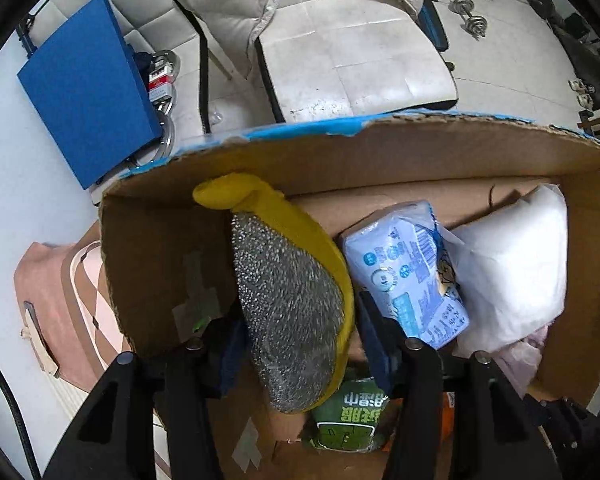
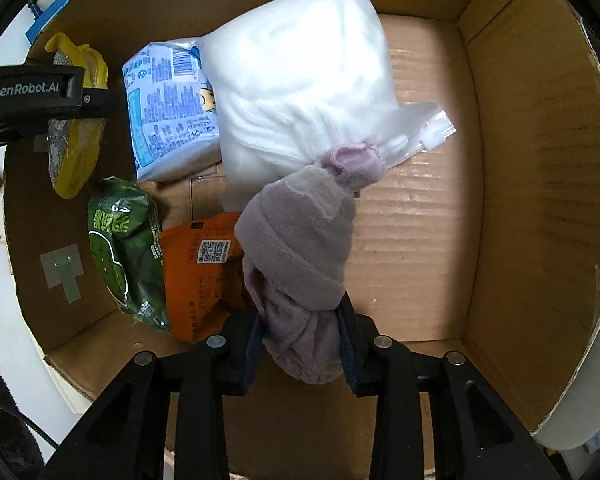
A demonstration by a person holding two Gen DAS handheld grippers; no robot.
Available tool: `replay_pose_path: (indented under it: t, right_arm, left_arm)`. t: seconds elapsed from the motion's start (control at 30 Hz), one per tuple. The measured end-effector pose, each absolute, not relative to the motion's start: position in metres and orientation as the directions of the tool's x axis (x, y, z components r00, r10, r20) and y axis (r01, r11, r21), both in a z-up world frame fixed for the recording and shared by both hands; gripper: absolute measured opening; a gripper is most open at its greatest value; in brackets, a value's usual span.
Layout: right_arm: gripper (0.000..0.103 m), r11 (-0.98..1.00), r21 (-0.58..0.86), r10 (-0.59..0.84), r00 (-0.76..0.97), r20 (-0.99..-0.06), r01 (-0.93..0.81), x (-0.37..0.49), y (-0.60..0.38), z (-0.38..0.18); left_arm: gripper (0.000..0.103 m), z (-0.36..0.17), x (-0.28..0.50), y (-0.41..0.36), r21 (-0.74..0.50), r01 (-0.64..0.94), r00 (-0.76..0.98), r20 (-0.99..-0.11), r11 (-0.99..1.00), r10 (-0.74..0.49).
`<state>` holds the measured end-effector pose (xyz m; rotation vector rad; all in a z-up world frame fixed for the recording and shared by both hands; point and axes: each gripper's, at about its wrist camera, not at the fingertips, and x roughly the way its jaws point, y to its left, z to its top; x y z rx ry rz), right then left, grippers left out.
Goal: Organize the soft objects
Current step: 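Place the sponge and cloth into the box and open both grippers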
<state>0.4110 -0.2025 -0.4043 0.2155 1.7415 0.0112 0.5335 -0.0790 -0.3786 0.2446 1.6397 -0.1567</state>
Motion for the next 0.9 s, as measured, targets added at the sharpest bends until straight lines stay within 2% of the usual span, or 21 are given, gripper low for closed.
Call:
replay_pose_path:
  t: [0.03,0.07,0.13,0.17,0.23,0.3,0.37,0.5,0.57,0.6,0.63,0.7,0.8,0.9]
  right_arm:
    - [0.043,0.982,0.128,0.151,-0.168,-0.974,0.139,0.412,-0.202,-0.405]
    - [0.046,0.982,0.129,0.152,-0.169,-0.974,0.140,0.413,-0.203,-0.405]
    - [0.057,0.981,0.135,0.157,-0.165,-0.974,0.138,0.414,-0.204,-0.403]
    - [0.059,0.981,0.133,0.155,-0.163,-0.974,0.138,0.416,-0.205,-0.398]
    - [0.061,0.983,0.128,0.148,-0.157,-0.976,0.129,0.416,-0.205,-0.392]
    - [0.061,0.984,0.125,0.143,-0.149,-0.978,0.126,0.416,-0.205,-0.385]
    - [0.063,0.985,0.122,0.138,-0.136,-0.981,0.120,0.416,-0.205,-0.378]
    - [0.068,0.988,0.113,0.124,-0.098,-0.987,0.106,0.413,-0.206,-0.358]
    - [0.074,0.989,0.107,0.114,-0.075,-0.991,0.101,0.411,-0.205,-0.347]
    - [0.081,0.990,0.102,0.108,-0.062,-0.992,0.097,0.407,-0.204,-0.341]
    - [0.089,0.991,0.096,0.100,-0.050,-0.994,0.093,0.407,-0.203,-0.337]
    - [0.098,0.994,0.072,0.074,-0.021,-0.997,0.086,0.403,-0.204,-0.328]
    - [0.103,0.997,0.042,0.041,0.015,-0.999,0.072,0.396,-0.204,-0.317]
    - [0.103,0.997,0.029,0.026,0.044,-0.999,0.066,0.386,-0.209,-0.314]
  left_arm:
    - [0.060,-0.378,0.534,-0.079,0.040,0.254,-0.070,-0.996,0.966,0.060]
    - [0.061,-0.377,0.534,-0.079,0.040,0.254,-0.066,-0.996,0.966,0.058]
    - [0.063,-0.374,0.533,-0.077,0.037,0.243,-0.060,-0.997,0.969,0.053]
    - [0.067,-0.374,0.533,-0.077,0.033,0.238,-0.061,-0.997,0.971,0.049]
    - [0.079,-0.371,0.532,-0.075,0.022,0.223,-0.059,-0.998,0.975,0.036]
    - [0.082,-0.366,0.531,-0.073,0.012,0.211,-0.053,-0.998,0.977,0.024]
    - [0.090,-0.360,0.528,-0.071,0.004,0.204,-0.048,-0.999,0.979,0.014]
    - [0.090,-0.343,0.516,-0.068,-0.022,0.198,-0.028,-0.999,0.980,-0.017]
    - [0.091,-0.335,0.506,-0.063,-0.039,0.191,-0.012,-0.999,0.981,-0.037]
    - [0.093,-0.331,0.500,-0.060,-0.050,0.183,-0.007,-0.999,0.982,-0.050]
    - [0.100,-0.326,0.493,-0.058,-0.063,0.176,-0.001,-0.998,0.982,-0.064]
    - [0.102,-0.316,0.479,-0.054,-0.072,0.170,0.023,-0.997,0.983,-0.077]
    - [0.102,-0.300,0.455,-0.051,-0.052,0.183,0.077,-0.995,0.982,-0.067]
    - [0.102,-0.283,0.425,-0.050,-0.026,0.203,0.133,-0.990,0.979,-0.054]
